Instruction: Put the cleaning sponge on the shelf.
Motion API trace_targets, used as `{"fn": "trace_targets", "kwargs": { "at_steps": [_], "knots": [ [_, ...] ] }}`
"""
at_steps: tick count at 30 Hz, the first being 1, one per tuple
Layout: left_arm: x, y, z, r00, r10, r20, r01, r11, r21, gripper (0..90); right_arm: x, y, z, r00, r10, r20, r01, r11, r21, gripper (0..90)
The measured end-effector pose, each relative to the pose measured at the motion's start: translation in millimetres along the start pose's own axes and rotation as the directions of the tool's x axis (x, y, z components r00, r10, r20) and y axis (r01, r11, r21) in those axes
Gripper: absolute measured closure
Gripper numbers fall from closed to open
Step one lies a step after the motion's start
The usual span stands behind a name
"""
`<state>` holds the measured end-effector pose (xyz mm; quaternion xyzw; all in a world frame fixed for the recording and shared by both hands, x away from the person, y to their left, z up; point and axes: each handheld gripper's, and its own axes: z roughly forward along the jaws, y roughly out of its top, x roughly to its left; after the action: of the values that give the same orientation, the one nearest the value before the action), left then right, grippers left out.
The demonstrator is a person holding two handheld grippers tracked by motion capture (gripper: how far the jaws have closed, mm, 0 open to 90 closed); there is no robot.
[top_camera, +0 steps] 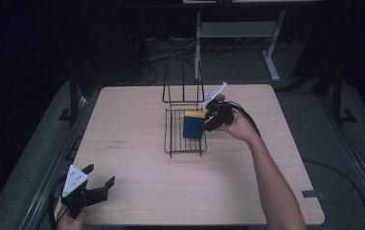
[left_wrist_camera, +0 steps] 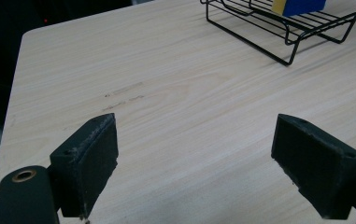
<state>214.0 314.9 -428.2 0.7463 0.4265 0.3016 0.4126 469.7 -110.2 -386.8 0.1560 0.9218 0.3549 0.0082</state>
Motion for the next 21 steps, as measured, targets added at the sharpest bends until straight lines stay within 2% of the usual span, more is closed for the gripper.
{"fn": "trace_targets", "kwargs": {
  "at_steps": [10,21],
  "knots": [
    [-0.3,0.0,0.2,1.0000,0.000,-0.001,0.000,1.0000,-0.001,14.1,1.9,0.7,-1.1,1.0000,0.000,0.001,0.000,1.0000,-0.001,41.4],
    [-0.1,0.0,0.4,1.0000,0.002,0.000,-0.002,1.0000,0.003,14.1,3.5,-2.8,-6.7,0.9996,0.027,0.013,-0.027,0.9996,-0.005,33.0]
  ]
}}
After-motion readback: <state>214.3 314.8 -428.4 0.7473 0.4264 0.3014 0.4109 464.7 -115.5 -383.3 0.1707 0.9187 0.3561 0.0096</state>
